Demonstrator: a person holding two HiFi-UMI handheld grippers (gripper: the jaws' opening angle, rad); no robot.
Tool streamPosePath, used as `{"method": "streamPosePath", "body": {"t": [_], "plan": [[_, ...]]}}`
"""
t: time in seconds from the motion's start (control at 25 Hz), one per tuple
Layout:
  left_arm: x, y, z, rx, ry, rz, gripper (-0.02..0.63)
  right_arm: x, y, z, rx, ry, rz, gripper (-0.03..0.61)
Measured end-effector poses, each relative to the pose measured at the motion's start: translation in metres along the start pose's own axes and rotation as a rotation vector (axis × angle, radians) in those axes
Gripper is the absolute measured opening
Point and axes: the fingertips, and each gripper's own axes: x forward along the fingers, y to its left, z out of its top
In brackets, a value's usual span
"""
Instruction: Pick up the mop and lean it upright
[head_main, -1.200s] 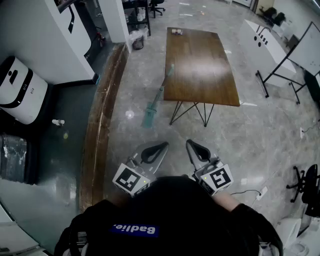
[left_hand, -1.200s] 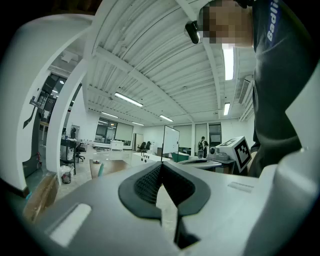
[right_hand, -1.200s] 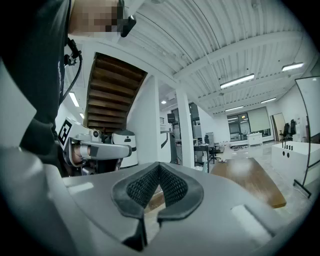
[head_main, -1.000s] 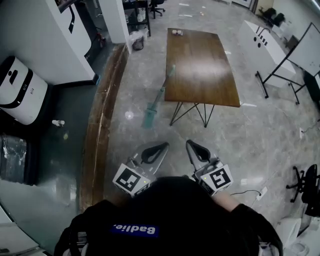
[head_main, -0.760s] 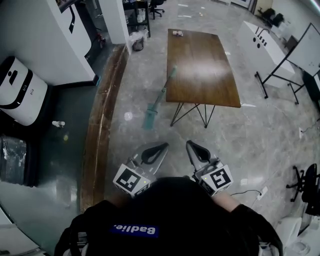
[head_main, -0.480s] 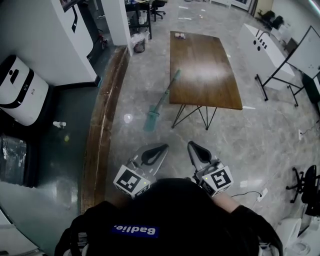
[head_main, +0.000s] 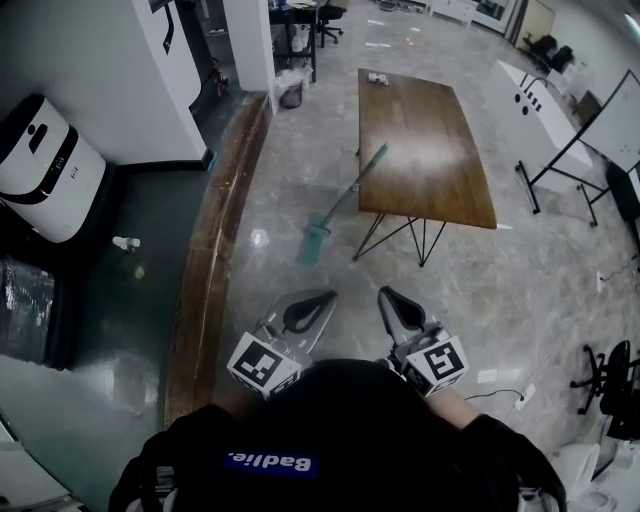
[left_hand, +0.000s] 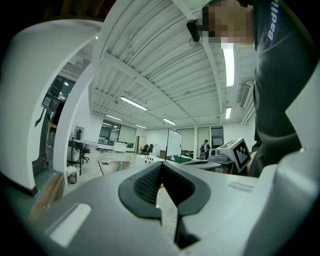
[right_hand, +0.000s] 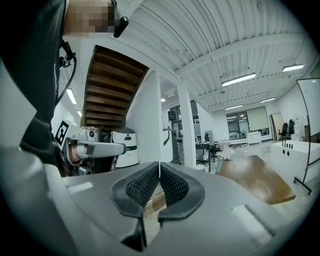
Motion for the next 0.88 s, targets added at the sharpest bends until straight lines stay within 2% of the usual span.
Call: {"method": "streamPosePath", "body": {"t": [0.4,0.72,0.88], "plan": [[-0.031,0.015,-0.005,-0.035,-0.005,-0.028,0.018,0.009,0.028,-0.009,-0.002,0.020,-0.044,0.015],[-0.024,0.017,-0.010,-0.039,0.001,-0.041,0.018,0.009,0.023,-0.014,0.012,0.025,-0.069,0.016],[-0.014,0.022,-0.014,-0.042,-0.001,-0.023,0.018,0.015,0.011,-0.018,0.027,0.024,-0.061,0.017]]}}
